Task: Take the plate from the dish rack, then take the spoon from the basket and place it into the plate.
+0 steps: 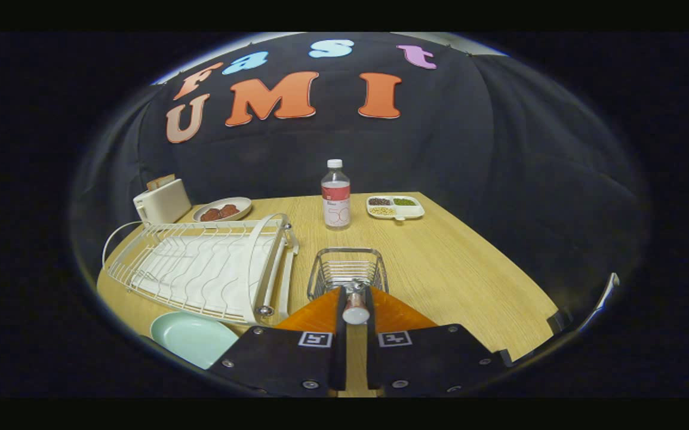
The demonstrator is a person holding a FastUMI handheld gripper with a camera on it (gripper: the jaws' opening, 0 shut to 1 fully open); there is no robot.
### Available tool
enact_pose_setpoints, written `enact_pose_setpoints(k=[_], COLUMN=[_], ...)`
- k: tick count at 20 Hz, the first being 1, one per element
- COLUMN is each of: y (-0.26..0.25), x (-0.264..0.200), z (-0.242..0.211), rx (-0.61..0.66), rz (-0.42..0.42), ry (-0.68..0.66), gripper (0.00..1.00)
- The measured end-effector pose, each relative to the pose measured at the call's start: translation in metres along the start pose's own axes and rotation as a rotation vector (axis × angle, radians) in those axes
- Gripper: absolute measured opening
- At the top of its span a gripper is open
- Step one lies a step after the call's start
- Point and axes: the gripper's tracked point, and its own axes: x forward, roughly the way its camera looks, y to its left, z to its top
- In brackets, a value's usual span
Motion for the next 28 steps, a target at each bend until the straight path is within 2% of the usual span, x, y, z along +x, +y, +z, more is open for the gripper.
enact_pose_setpoints(k=[3,7,17,24,28], y=[0.014,0.004,0.002,0.022,0.045], x=[-0.008,-0.019,-0.069,-0.111,-0.129], z=[0.011,0.032,0.083,0.093,0.075], rx=[0.034,0.012,0.064,0.043,0.026], rz=[0.055,0.023,0.057,0.161,0.26], ry=[0.004,-0.013,-0.065,-0.071,-0.035], gripper=[0.13,0.12,0.11,0.11,0.11])
